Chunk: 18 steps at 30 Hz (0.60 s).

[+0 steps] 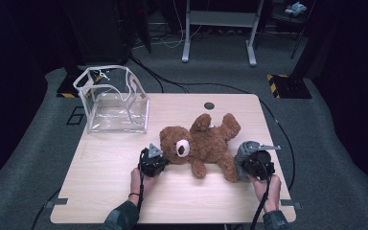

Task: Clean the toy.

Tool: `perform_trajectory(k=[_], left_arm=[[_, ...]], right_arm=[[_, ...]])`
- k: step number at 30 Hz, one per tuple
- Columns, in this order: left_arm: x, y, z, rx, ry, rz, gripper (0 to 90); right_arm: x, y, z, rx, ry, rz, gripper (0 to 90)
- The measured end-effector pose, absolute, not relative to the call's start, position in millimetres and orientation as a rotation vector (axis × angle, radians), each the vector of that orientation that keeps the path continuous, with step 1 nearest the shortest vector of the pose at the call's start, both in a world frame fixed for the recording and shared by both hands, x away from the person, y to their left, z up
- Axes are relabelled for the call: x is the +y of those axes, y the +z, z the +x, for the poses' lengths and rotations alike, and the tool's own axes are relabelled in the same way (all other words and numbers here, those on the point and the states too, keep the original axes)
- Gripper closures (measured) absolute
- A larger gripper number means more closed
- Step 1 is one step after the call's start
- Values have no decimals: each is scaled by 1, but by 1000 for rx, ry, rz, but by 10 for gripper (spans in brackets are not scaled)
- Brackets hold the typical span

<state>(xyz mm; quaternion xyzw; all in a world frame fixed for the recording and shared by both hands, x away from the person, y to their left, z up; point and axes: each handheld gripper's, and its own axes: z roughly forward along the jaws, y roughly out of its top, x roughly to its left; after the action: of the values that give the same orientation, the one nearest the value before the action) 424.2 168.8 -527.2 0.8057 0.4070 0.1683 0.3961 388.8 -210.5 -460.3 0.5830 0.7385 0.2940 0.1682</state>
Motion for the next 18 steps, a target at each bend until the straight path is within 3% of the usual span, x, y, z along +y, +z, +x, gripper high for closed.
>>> perform_trajectory(k=[5, 12, 18], left_arm=[[169, -527, 424, 1032, 427, 2042, 806], [169, -527, 424, 1033, 429, 2042, 806], [169, -527, 424, 1035, 426, 2040, 806]], right_arm=[[-223, -470, 387, 2080, 786, 1709, 814], [-187, -425, 392, 2087, 954, 1544, 810], [-162, -451, 404, 2155, 878, 1537, 813]])
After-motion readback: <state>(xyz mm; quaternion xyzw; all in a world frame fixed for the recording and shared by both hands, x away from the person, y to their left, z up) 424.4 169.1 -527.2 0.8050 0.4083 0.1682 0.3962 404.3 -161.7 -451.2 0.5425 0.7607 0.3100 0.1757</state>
